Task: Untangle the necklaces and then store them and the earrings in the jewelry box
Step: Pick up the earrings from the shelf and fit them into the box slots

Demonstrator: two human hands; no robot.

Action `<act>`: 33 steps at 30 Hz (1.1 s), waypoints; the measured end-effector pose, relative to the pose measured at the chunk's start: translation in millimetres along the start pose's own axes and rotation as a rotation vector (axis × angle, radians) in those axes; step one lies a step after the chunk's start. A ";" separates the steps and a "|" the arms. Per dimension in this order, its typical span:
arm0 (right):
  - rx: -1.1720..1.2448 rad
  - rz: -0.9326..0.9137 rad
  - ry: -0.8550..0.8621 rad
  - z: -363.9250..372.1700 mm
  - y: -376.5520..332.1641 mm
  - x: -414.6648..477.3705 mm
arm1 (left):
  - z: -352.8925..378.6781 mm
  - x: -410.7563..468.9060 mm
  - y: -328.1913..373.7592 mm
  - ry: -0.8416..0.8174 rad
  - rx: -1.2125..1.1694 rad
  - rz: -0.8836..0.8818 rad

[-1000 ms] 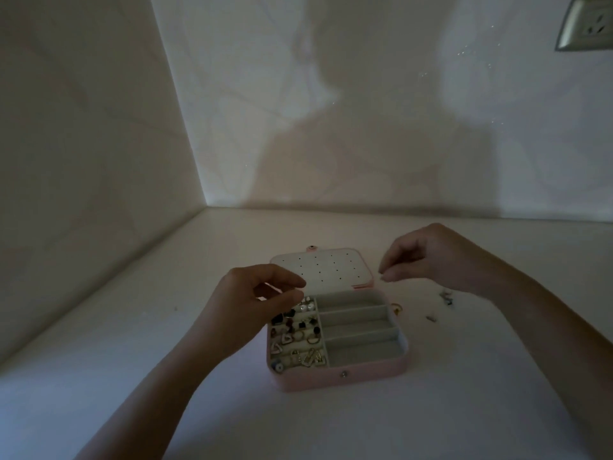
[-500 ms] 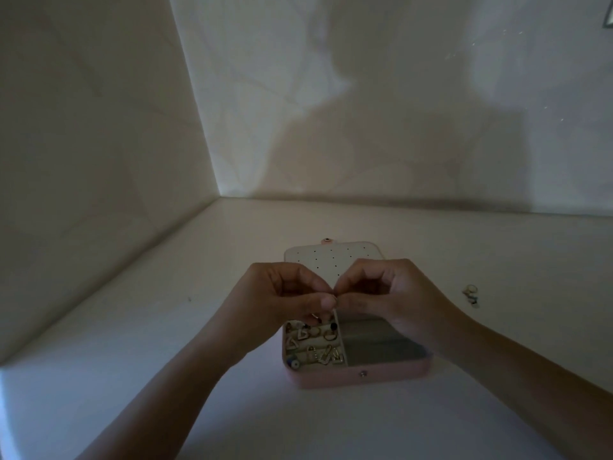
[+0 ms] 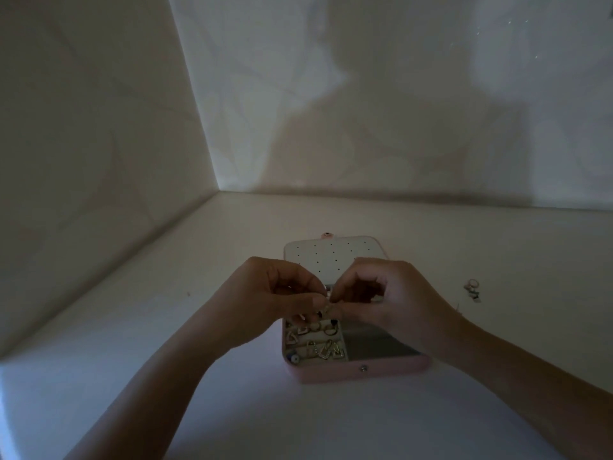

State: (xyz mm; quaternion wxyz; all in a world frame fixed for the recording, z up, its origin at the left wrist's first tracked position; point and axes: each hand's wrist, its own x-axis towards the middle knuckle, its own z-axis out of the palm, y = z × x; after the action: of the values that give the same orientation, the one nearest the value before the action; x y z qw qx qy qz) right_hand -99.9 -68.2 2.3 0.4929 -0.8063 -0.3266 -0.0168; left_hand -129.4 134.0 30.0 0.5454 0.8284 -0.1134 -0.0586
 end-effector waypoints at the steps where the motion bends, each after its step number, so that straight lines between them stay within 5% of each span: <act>1: -0.043 -0.017 -0.043 -1.4 0.6 -0.3 | -4.2 -0.4 -0.4 -0.017 -0.004 -0.021; 8: -0.412 -0.197 -0.315 1.0 2.2 -5.2 | -14.1 -4.8 1.9 -0.158 0.096 -0.149; 15: -0.428 -0.223 -0.363 -2.9 2.8 -3.5 | -11.1 -5.7 2.5 -0.283 0.224 -0.211; 33: -0.372 -0.224 -0.393 -3.8 5.1 -4.2 | -5.9 -3.0 -3.5 -0.301 0.397 -0.149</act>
State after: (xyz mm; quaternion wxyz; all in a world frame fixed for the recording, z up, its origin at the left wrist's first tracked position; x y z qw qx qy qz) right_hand -99.4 -74.9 -1.2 0.2590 -0.8296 -0.4939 0.0258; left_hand -130.6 141.3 29.1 0.3434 0.9072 -0.1412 -0.1976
